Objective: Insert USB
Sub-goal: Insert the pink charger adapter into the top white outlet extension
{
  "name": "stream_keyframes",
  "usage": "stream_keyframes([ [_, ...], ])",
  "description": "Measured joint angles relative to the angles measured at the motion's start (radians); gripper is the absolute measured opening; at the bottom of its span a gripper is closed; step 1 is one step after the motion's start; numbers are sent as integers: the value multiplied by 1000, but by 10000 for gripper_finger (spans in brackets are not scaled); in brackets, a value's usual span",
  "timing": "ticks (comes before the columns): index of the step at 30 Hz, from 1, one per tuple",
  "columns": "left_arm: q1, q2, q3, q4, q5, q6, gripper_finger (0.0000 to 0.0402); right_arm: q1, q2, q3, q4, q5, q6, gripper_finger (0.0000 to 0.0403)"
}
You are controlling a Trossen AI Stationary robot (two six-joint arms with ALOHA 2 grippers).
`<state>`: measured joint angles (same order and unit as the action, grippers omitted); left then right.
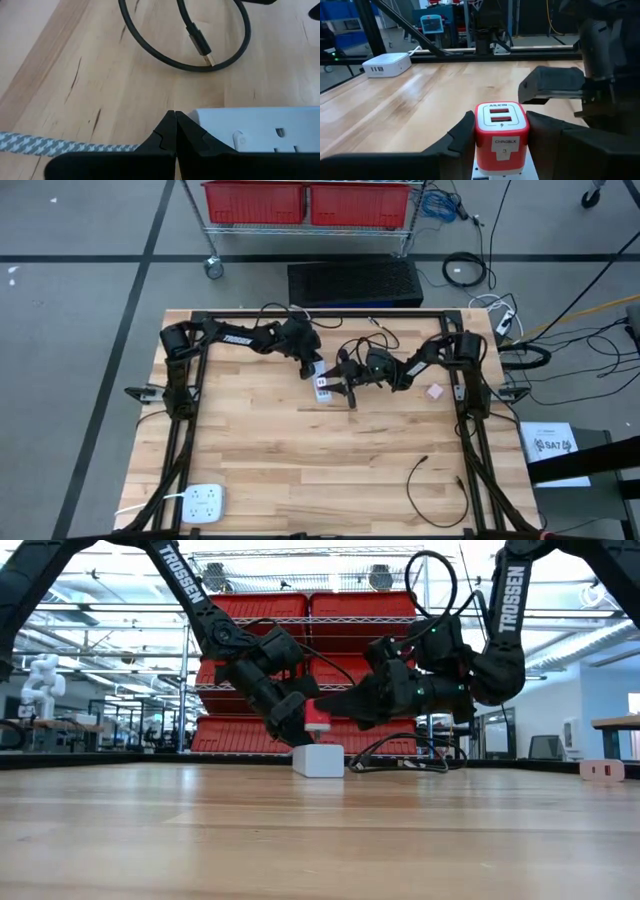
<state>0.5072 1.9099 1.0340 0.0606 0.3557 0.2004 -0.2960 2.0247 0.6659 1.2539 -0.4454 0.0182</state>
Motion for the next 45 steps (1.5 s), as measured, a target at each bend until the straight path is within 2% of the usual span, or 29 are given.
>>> stream_keyframes([
  [24,-13,0,0,1,-16,-1,1,-11,0,4,-17,-25,-37,117],
  [32,-13,0,0,1,-18,-1,1,-11,-2,60,-118,-23,-84,117],
  [45,-13,0,0,1,-18,-1,1,-11,-2,60,-125,-27,-70,117],
])
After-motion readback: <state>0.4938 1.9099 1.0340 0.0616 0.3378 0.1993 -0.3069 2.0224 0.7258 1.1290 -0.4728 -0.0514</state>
